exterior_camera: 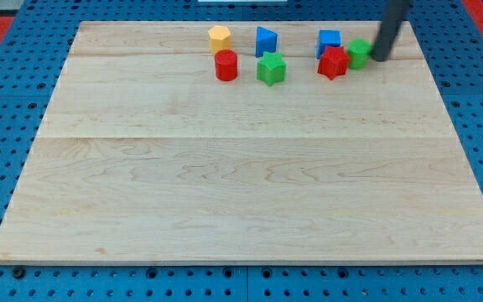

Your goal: Push the green circle top right to the green star

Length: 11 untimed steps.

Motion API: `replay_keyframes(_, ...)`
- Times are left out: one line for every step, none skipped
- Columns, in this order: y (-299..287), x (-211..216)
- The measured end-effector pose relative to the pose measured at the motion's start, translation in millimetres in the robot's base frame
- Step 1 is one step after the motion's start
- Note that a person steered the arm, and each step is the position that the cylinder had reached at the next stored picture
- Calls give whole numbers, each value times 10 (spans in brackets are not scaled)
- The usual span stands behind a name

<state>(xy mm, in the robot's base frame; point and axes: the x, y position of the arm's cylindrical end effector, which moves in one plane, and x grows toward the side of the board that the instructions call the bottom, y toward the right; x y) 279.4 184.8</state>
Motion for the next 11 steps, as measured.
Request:
replay_keyframes(-22,1)
replay_keyframes(-500,-62)
replay_keyframes(-545,-62)
replay_keyframes(-393,-203)
replay_keyframes(-417,-341)
replay_keyframes(-703,-573)
replay_keyframes(-838,-652)
replay_keyframes(-1095,-610)
replay_keyframes(-1061,-525)
replay_keyframes(-775,-534)
replay_keyframes(-645,-482)
